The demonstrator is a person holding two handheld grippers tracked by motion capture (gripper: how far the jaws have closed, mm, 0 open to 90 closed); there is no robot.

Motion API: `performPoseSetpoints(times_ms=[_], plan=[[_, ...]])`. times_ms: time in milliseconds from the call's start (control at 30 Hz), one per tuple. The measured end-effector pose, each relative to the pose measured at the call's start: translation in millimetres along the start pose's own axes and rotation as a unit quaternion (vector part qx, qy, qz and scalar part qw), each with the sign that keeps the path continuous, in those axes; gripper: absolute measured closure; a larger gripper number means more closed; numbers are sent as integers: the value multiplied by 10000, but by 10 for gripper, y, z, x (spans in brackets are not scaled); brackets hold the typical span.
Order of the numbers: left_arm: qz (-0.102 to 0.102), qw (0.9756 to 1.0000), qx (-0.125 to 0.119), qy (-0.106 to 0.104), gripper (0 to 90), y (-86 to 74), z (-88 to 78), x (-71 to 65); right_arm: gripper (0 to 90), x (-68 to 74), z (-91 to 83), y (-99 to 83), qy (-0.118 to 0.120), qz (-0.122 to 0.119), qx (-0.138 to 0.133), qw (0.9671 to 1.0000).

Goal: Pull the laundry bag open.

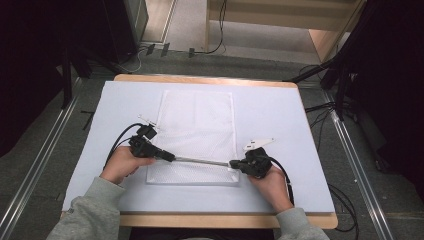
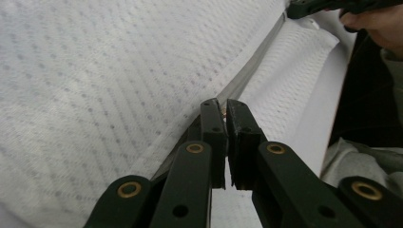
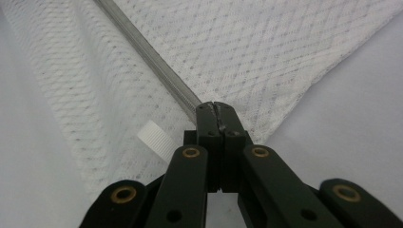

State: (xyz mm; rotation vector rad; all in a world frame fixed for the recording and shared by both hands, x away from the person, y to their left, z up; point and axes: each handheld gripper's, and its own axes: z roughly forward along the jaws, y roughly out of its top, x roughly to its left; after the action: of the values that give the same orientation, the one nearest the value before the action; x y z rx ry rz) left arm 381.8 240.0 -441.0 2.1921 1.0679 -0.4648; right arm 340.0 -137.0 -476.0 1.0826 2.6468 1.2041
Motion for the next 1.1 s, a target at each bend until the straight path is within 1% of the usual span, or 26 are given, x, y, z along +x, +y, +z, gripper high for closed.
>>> performPoseSetpoints(times_ms=[33,67,133,200,233,267,333,600,633,667,700,767,800,967,1000,1033,1067,1100], plan=[[25,10000,14,-8,882,-3,-9,12,900,0,0,0,0,-1,2,10000],[-10,10000,-33,26,882,-9,-23,18,900,0,0,0,-1,-3,4,10000],[7,10000,-41,17,882,-20,-44,25,900,-1,1,0,1,-2,0,10000],[15,10000,-12,32,882,-34,-66,39,900,-1,0,0,4,-1,-1,10000],[-25,10000,-63,12,882,-43,-67,44,900,-1,0,0,4,-3,-1,10000],[-34,10000,-52,27,882,-49,-73,49,900,-1,0,0,7,-2,-2,10000],[-42,10000,-36,-5,882,-52,-76,47,900,-3,1,0,10,-5,-4,10000],[1,10000,-43,26,882,-54,-84,38,900,-2,0,0,8,-8,-2,10000],[-11,10000,-40,82,882,-58,-85,38,900,2,0,0,-3,-7,4,10000],[-19,10000,-17,87,882,-61,-90,43,900,7,1,-3,-13,-16,-19,10000],[-44,9999,-63,117,882,-69,-98,49,900,14,-1,-3,-40,-11,-12,10000],[-53,9999,-71,55,882,-80,-115,58,900,18,0,2,-64,-60,9,10000],[-52,9999,-72,99,882,-85,-116,56,900,15,0,3,-48,-48,15,10000],[-70,9999,-60,52,882,-106,-122,51,900,11,1,6,-29,-34,21,10000],[-74,9999,-46,119,882,-112,-126,51,900,13,-1,7,-40,-48,33,10000],[-102,9999,-81,80,882,-120,-133,61,900,13,1,9,-44,-73,27,10000],[-88,9999,-66,78,882,-124,-141,65,900,12,2,10,-49,-85,33,9999],[-84,9999,-61,137,882,-129,-150,65,900,11,2,12,-41,-82,34,10000]])
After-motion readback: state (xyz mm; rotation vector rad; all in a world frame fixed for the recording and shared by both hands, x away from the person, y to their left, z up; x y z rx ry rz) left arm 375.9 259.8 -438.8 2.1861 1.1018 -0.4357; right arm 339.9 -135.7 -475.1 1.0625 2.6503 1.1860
